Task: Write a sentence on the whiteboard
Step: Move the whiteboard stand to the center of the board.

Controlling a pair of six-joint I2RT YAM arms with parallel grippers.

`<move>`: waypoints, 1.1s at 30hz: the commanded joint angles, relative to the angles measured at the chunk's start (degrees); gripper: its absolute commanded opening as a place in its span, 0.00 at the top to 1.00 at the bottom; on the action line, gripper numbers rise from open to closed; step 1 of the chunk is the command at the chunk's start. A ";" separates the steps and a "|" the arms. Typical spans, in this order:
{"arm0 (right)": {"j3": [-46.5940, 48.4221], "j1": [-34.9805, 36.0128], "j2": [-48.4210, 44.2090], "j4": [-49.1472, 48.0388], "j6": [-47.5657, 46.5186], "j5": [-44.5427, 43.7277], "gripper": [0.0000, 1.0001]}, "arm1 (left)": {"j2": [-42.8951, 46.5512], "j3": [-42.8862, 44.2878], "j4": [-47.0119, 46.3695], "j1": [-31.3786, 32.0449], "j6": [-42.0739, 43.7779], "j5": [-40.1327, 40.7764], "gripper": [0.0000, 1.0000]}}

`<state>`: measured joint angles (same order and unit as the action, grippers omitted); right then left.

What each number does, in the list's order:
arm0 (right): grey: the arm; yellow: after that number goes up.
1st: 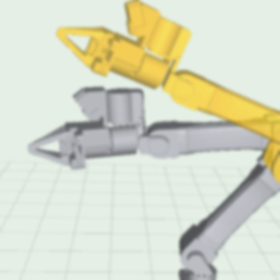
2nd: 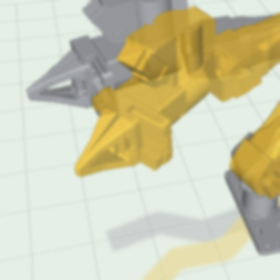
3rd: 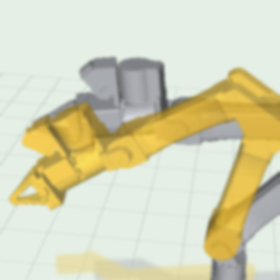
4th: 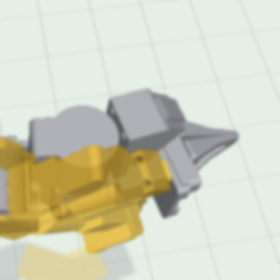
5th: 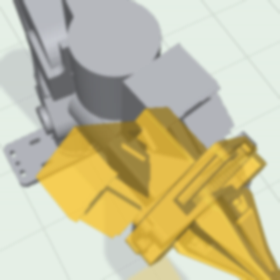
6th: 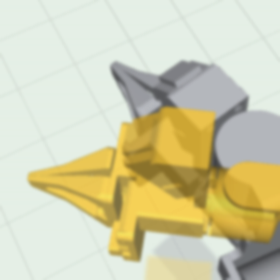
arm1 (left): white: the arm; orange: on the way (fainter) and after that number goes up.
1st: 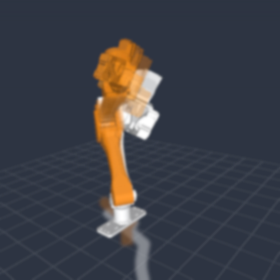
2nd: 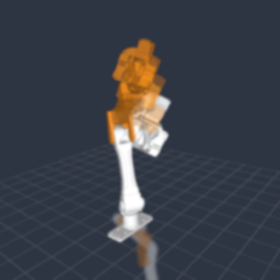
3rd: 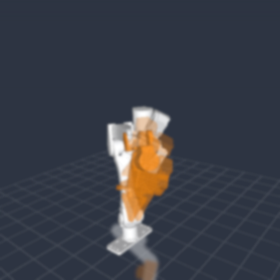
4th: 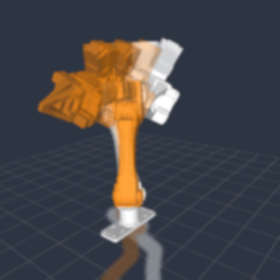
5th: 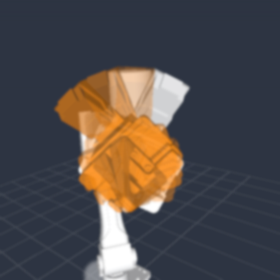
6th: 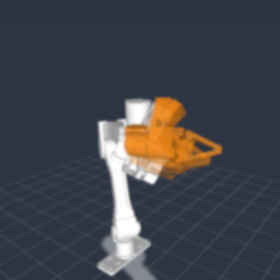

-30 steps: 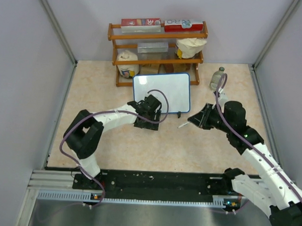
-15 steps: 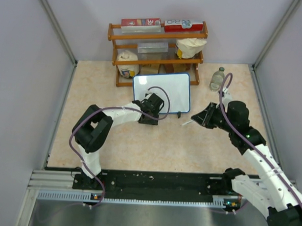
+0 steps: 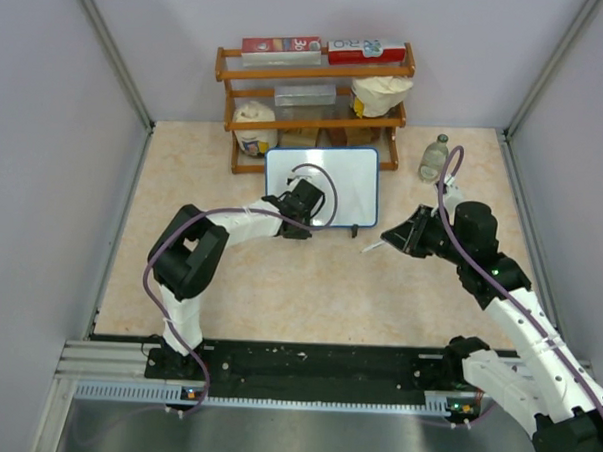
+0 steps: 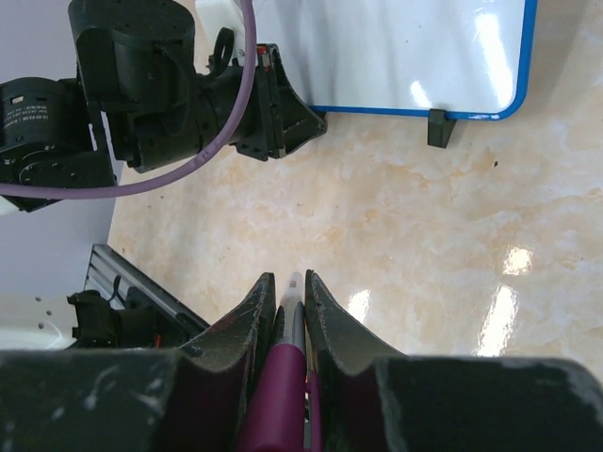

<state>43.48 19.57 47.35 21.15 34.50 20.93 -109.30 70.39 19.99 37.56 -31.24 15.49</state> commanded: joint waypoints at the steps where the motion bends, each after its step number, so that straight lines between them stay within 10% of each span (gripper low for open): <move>1: 0.29 -0.85 -0.07 -0.23 -0.66 0.78 1.00 | -0.83 -2.36 -1.44 -0.30 0.57 -1.16 0.93; 18: -0.68 -0.85 -1.21 -0.23 -0.58 1.22 1.00 | 7.51 -13.34 2.07 4.09 -5.13 -2.56 1.00; 33: -2.62 -0.85 -3.85 0.82 0.39 1.13 1.00 | 7.43 -16.51 11.30 23.07 -20.07 -6.61 1.00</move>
<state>40.49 19.31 44.77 22.44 34.59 21.74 -99.15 57.10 22.57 55.13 -44.23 20.88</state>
